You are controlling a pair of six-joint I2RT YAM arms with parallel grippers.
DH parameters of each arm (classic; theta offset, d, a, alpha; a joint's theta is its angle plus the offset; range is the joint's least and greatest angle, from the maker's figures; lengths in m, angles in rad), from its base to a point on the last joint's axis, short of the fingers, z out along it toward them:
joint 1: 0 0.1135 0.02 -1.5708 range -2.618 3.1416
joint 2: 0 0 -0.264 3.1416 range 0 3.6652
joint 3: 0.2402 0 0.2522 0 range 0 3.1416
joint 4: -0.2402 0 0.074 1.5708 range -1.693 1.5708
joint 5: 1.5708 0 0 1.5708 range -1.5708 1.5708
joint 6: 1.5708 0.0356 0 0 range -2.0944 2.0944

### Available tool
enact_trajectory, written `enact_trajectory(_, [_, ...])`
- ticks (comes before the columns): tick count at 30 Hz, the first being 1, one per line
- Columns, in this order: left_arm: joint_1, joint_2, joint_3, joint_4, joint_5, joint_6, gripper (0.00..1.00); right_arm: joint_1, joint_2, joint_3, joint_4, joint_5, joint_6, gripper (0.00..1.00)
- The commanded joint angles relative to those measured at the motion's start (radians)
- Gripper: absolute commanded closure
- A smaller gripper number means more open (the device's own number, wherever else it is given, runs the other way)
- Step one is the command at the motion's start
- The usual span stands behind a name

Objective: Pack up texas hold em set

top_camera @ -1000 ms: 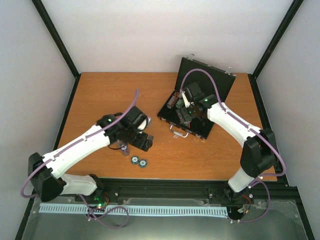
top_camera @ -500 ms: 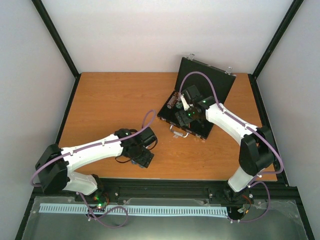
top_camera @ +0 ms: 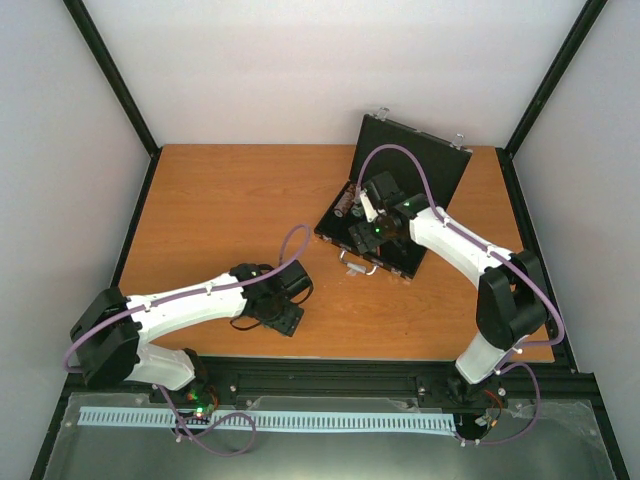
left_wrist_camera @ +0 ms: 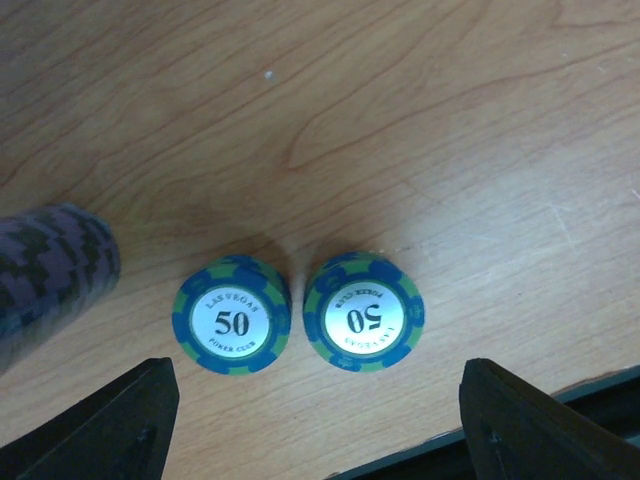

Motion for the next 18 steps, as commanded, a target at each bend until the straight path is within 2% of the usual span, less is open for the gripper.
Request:
enact_trajectory(1, [-0.013, -0.001, 0.035, -0.048, -0.046, -0.090, 0.22, 0.001, 0.005, -0.018, 0.018, -0.010, 0.005, 0.13])
enact_trajectory(3, [-0.011, 0.012, 0.053, -0.088, -0.068, -0.157, 0.24, 0.002, 0.005, -0.022, 0.020, -0.011, 0.006, 0.13])
enact_trajectory(11, [-0.011, 0.037, 0.139, -0.164, -0.072, -0.308, 0.24, 0.002, -0.008, -0.032, 0.022, -0.007, 0.000, 0.13])
enact_trajectory(18, [0.018, 0.043, 0.169, -0.199, -0.013, -0.428, 0.24, 0.002, -0.025, -0.020, 0.001, -0.009, 0.016, 0.13])
